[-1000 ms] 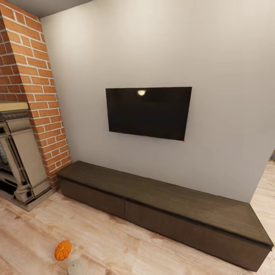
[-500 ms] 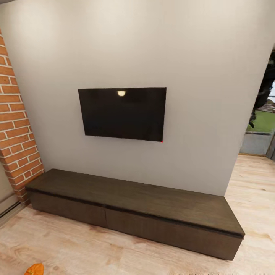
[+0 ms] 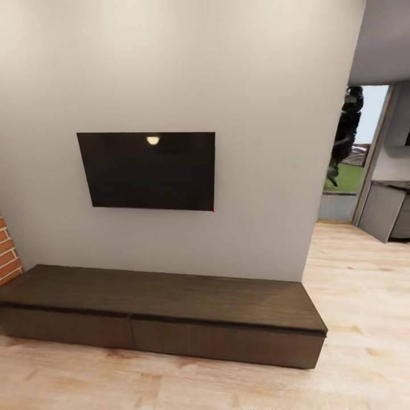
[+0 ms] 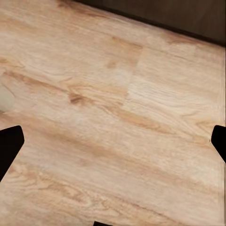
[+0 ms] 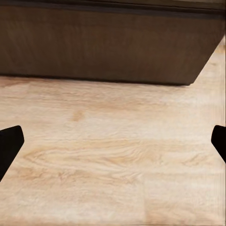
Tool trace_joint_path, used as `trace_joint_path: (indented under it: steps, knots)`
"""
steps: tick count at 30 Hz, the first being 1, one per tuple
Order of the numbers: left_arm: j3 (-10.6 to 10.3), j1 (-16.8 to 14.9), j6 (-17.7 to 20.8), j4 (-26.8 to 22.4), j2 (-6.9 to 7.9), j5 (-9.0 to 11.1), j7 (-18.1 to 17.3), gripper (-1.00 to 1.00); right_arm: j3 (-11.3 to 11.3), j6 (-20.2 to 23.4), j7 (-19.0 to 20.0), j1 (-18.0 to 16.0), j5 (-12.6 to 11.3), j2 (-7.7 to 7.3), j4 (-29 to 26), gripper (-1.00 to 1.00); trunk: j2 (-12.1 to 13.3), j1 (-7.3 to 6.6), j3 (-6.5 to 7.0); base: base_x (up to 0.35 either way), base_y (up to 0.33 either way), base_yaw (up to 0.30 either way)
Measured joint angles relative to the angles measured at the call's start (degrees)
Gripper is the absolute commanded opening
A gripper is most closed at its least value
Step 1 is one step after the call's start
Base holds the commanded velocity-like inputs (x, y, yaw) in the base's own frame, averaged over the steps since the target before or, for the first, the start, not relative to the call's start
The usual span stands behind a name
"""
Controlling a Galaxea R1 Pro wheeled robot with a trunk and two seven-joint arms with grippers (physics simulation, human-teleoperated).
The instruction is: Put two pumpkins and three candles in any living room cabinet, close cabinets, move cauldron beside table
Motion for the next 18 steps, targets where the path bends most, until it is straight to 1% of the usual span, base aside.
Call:
trace_joint_path:
  steps: [9, 10, 13, 18]
  knots:
    - [0.46, -0.01, -0.09, -0.24, 0.07, 0.13, 0.26, 1.00, 0.01, -0.01, 0.01, 0.00, 0.13, 0.00, 0.08, 1.00, 0.00, 0.00, 0.19, 0.000, 0.000, -0.299]
    - [0.47, -0.01, -0.09, -0.24, 0.07, 0.13, 0.28, 1.00, 0.01, -0.01, 0.00, 0.00, 0.13, 0.00, 0.09, 1.00, -0.39, 0.21, 0.03, 0.000, 0.000, -0.283]
    - [0.49, 0.00, -0.09, -0.27, 0.03, 0.14, 0.40, 1.00, 0.02, -0.02, 0.01, -0.01, 0.16, 0.00, 0.03, 1.00, -1.59, 0.87, -0.49, 0.000, 0.000, -0.131]
    - [0.46, 0.00, 0.07, -0.29, 0.00, 0.22, 0.54, 1.00, 0.05, -0.02, 0.01, -0.02, 0.20, 0.00, 0.00, 1.00, -3.60, 1.97, -1.38, 0.000, 0.000, -0.036]
